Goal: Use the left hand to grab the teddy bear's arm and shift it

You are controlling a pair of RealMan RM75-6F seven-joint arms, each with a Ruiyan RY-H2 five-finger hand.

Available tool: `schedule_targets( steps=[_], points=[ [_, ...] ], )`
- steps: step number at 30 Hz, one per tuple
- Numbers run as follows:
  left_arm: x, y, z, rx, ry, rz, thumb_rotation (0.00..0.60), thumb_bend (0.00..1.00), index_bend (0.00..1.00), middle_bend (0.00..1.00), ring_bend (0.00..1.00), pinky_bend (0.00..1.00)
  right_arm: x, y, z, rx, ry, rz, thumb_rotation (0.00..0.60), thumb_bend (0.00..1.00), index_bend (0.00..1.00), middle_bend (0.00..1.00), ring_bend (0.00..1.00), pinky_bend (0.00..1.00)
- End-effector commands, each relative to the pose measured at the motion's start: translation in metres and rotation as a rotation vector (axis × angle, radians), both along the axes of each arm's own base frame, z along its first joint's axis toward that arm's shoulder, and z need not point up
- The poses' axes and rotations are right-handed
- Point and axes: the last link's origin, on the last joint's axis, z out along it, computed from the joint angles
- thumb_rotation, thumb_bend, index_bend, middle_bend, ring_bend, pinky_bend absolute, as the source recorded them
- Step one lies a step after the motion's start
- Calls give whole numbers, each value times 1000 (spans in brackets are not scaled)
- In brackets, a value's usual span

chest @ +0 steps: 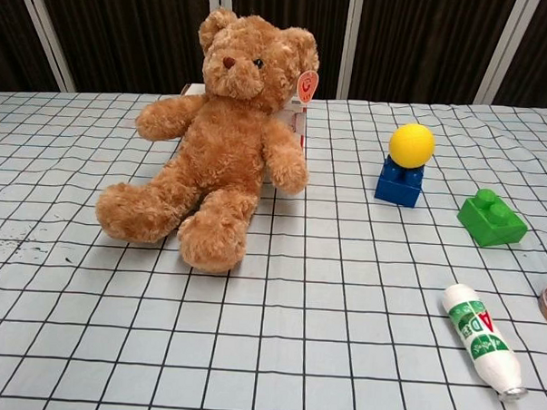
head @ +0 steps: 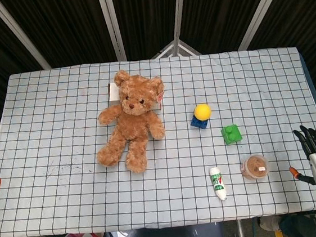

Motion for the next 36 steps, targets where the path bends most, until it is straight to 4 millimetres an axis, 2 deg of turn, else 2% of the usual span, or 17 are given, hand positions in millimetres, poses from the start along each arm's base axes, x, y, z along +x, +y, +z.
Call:
schedule_targets(
  steps=[1,23,26,29,33,34,35,36],
  points=[
    [0,1,-1,-5,3,2,600,417,243,131,0,62,0,0,0,-1,0,-2,600,208,0,17,29,0],
    [2,2,-2,-7,-10,-7,600,417,243,131,0,62,-1,2,0,6,6,-7,600,209,0,17,29,0],
    [3,1,-7,-45,-28,-18,600,392,243,130,0,62,-1,2,1,4,1,-7,600,208,0,17,29,0],
    [11,3,-17,-148,-106,-65,600,303,243,129,0,62,0,3,2,-2,-2,-3,600,209,0,17,29,0],
    [26,19,-42,-343,-318,-152,600,234,221,126,0,62,1,4,2,-1,-6,-1,600,209,0,17,29,0],
    [31,26,-50,-391,-395,-173,600,224,200,119,0,63,1,4,3,-1,-7,0,600,209,0,17,29,0],
    [49,39,-68,-454,-638,-177,600,218,173,107,0,62,-1,4,3,-4,-13,-5,600,209,0,17,29,0],
    [56,52,-71,-488,-761,-187,600,216,154,95,0,62,-2,3,4,-4,-16,-6,600,209,0,17,29,0]
  ],
)
